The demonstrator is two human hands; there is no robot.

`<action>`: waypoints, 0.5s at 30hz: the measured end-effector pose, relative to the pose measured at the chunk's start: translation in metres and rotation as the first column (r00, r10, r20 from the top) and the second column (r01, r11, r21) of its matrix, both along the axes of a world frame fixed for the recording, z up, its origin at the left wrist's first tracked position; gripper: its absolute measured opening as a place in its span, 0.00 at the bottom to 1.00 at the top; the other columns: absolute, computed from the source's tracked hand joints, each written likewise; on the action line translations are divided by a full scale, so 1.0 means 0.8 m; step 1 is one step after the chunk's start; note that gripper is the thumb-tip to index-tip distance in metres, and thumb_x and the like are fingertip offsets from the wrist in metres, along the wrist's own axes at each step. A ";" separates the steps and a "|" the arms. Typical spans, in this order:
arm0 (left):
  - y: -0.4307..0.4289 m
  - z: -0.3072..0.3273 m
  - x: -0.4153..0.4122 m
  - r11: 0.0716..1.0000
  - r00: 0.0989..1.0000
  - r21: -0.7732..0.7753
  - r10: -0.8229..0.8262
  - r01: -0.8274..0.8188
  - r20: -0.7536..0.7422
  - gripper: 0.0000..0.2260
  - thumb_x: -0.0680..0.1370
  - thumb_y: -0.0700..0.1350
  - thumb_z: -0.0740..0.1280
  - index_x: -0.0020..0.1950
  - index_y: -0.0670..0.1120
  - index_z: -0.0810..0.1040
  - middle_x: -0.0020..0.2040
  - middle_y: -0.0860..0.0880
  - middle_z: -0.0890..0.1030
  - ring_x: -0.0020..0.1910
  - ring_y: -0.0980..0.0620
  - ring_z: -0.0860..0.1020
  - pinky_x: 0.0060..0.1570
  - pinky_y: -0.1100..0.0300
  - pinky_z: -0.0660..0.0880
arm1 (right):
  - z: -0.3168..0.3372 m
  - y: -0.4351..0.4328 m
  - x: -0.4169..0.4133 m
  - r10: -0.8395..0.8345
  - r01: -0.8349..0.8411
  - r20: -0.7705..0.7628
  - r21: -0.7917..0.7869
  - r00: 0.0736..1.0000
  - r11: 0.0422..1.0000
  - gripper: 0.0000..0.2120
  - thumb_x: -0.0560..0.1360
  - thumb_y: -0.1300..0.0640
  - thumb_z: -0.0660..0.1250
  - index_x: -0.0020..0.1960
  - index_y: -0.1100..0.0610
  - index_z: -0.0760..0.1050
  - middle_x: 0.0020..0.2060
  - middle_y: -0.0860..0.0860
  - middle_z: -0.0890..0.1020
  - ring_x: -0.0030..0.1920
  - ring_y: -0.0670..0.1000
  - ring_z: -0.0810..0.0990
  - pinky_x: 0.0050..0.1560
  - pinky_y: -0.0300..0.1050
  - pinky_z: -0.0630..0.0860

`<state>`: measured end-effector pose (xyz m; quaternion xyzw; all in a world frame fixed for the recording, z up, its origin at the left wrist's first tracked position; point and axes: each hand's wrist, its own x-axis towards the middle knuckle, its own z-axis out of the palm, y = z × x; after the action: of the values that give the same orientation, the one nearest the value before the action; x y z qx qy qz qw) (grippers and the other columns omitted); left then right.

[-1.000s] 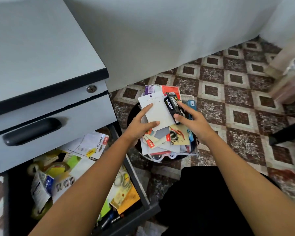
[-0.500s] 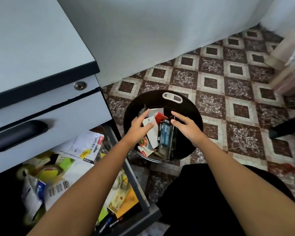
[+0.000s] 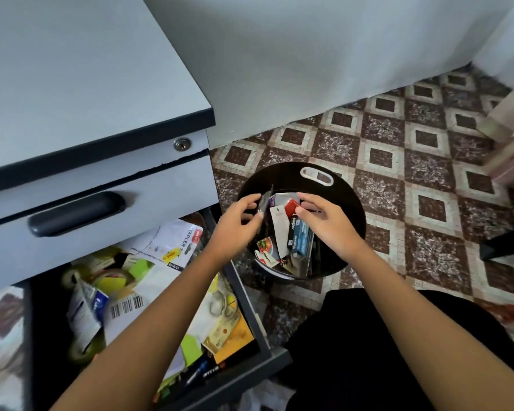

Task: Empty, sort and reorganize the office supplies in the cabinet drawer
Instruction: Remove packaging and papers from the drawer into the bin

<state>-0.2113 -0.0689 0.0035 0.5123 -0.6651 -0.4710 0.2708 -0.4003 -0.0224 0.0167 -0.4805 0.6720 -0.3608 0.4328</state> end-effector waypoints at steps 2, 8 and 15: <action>0.013 0.005 0.021 0.999 1.000 -0.034 0.015 -0.015 0.012 0.19 0.79 0.45 0.63 0.70 0.51 0.68 0.61 0.52 0.73 0.56 0.56 0.74 0.53 0.65 0.69 | 0.011 0.008 0.017 0.048 -0.048 0.000 -0.035 0.999 0.998 0.16 0.77 0.52 0.65 0.65 0.48 0.73 0.60 0.50 0.76 0.60 0.47 0.76 0.65 0.46 0.71; 0.058 0.001 0.089 0.991 0.996 -0.112 0.080 -0.074 0.046 0.17 0.78 0.45 0.65 0.67 0.51 0.72 0.57 0.52 0.76 0.54 0.56 0.75 0.57 0.62 0.72 | 0.028 0.031 0.088 0.209 -0.207 0.012 -0.085 0.978 0.975 0.15 0.77 0.53 0.66 0.63 0.44 0.72 0.59 0.48 0.76 0.59 0.47 0.76 0.57 0.42 0.73; 0.104 -0.018 0.166 0.968 0.964 -0.105 0.239 -0.227 0.119 0.16 0.78 0.46 0.65 0.66 0.50 0.72 0.60 0.51 0.75 0.51 0.61 0.75 0.52 0.63 0.72 | 0.014 0.046 0.177 0.378 -0.377 0.006 -0.065 0.926 0.924 0.16 0.76 0.51 0.66 0.62 0.39 0.72 0.61 0.44 0.74 0.61 0.43 0.73 0.62 0.42 0.72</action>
<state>-0.0784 0.0145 -0.0110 0.6040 -0.6371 -0.3707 0.3031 -0.2587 0.0142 0.0277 -0.6107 0.5513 -0.2962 0.4852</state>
